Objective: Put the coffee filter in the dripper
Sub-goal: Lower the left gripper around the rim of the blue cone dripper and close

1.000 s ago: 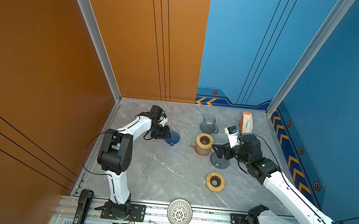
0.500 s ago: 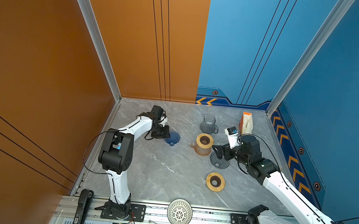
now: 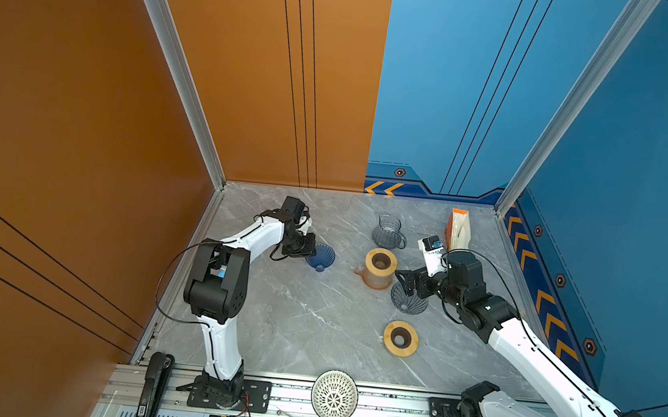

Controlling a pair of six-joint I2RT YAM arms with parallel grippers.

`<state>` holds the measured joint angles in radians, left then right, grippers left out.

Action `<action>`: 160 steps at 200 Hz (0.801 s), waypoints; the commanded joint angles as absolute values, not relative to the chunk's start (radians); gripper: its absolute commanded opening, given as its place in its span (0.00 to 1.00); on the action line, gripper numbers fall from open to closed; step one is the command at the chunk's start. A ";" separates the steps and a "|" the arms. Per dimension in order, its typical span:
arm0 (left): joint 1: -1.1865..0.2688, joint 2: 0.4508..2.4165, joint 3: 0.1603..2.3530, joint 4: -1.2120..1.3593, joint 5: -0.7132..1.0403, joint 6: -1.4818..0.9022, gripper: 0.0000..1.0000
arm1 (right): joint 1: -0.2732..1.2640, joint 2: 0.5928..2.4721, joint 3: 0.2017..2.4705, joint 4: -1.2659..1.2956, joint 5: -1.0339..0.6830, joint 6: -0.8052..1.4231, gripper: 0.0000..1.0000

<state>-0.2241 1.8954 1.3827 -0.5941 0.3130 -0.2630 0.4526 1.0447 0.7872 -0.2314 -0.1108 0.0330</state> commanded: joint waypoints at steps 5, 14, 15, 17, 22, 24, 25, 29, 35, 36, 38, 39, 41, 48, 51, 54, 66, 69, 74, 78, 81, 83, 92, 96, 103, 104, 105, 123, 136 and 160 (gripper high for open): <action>-0.233 1.913 1.373 -0.601 0.295 -0.271 0.28 | 0.459 1.051 0.782 -0.220 -0.097 0.031 1.00; -0.235 1.913 1.373 -0.601 0.294 -0.273 0.28 | 0.459 1.052 0.782 -0.219 -0.095 0.031 1.00; -0.235 1.913 1.373 -0.601 0.294 -0.273 0.28 | 0.459 1.052 0.781 -0.219 -0.095 0.031 1.00; -0.235 1.913 1.373 -0.601 0.294 -0.272 0.28 | 0.459 1.052 0.781 -0.219 -0.095 0.031 1.00; -0.235 1.912 1.373 -0.601 0.293 -0.273 0.27 | 0.459 1.052 0.781 -0.219 -0.095 0.031 1.00; -0.235 1.913 1.373 -0.601 0.293 -0.273 0.27 | 0.459 1.052 0.782 -0.219 -0.095 0.031 1.00; -0.235 1.913 1.374 -0.601 0.292 -0.273 0.27 | 0.459 1.052 0.782 -0.218 -0.096 0.031 1.00; -0.235 1.914 1.373 -0.601 0.292 -0.273 0.26 | 0.459 1.054 0.782 -0.219 -0.095 0.031 1.00; -0.235 1.914 1.373 -0.601 0.293 -0.273 0.25 | 0.459 1.053 0.782 -0.219 -0.094 0.031 1.00; -0.235 1.914 1.373 -0.601 0.293 -0.273 0.25 | 0.459 1.053 0.782 -0.219 -0.094 0.031 1.00; -0.235 1.914 1.373 -0.601 0.292 -0.273 0.25 | 0.459 1.053 0.782 -0.218 -0.094 0.031 1.00; -0.235 1.914 1.373 -0.601 0.293 -0.273 0.24 | 0.459 1.053 0.782 -0.218 -0.094 0.031 1.00; -0.234 1.914 1.373 -0.601 0.292 -0.273 0.24 | 0.459 1.054 0.782 -0.218 -0.094 0.031 1.00; -0.234 1.914 1.373 -0.601 0.290 -0.273 0.24 | 0.459 1.054 0.782 -0.218 -0.093 0.028 1.00; -0.235 1.914 1.373 -0.601 0.291 -0.273 0.24 | 0.459 1.054 0.782 -0.218 -0.092 0.029 1.00; -0.235 1.915 1.373 -0.601 0.291 -0.274 0.24 | 0.459 1.056 0.782 -0.217 -0.092 0.029 1.00; -0.234 1.916 1.374 -0.601 0.292 -0.273 0.21 | 0.459 1.057 0.782 -0.216 -0.092 0.029 1.00; -0.235 1.916 1.374 -0.601 0.294 -0.273 0.21 | 0.459 1.058 0.782 -0.216 -0.092 0.028 1.00; -0.234 1.917 1.373 -0.601 0.294 -0.273 0.20 | 0.459 1.058 0.782 -0.215 -0.092 0.027 1.00; -0.235 1.916 1.372 -0.601 0.294 -0.273 0.20 | 0.459 1.058 0.782 -0.214 -0.093 0.027 1.00; -0.234 1.915 1.372 -0.601 0.294 -0.273 0.20 | 0.459 1.059 0.782 -0.214 -0.092 0.028 1.00; -0.234 1.916 1.371 -0.602 0.293 -0.274 0.20 | 0.459 1.060 0.782 -0.214 -0.092 0.027 1.00; -0.234 1.914 1.372 -0.602 0.294 -0.275 0.20 | 0.459 1.060 0.782 -0.213 -0.092 0.027 1.00; -0.235 1.913 1.371 -0.601 0.293 -0.274 0.20 | 0.459 1.061 0.782 -0.213 -0.092 0.028 1.00; -0.235 1.911 1.371 -0.601 0.294 -0.275 0.19 | 0.459 1.061 0.782 -0.212 -0.092 0.029 1.00; -0.235 1.911 1.371 -0.601 0.294 -0.275 0.19 | 0.459 1.061 0.782 -0.211 -0.092 0.028 1.00; -0.235 1.910 1.371 -0.601 0.293 -0.276 0.19 | 0.459 1.062 0.782 -0.212 -0.092 0.028 1.00; -0.234 1.903 1.368 -0.601 0.293 -0.275 0.19 | 0.459 1.062 0.782 -0.209 -0.092 0.027 1.00; -0.235 1.899 1.368 -0.601 0.293 -0.275 0.17 | 0.459 1.062 0.782 -0.207 -0.092 0.028 1.00; -0.235 1.899 1.367 -0.601 0.292 -0.276 0.14 | 0.459 1.068 0.784 -0.205 -0.093 0.028 1.00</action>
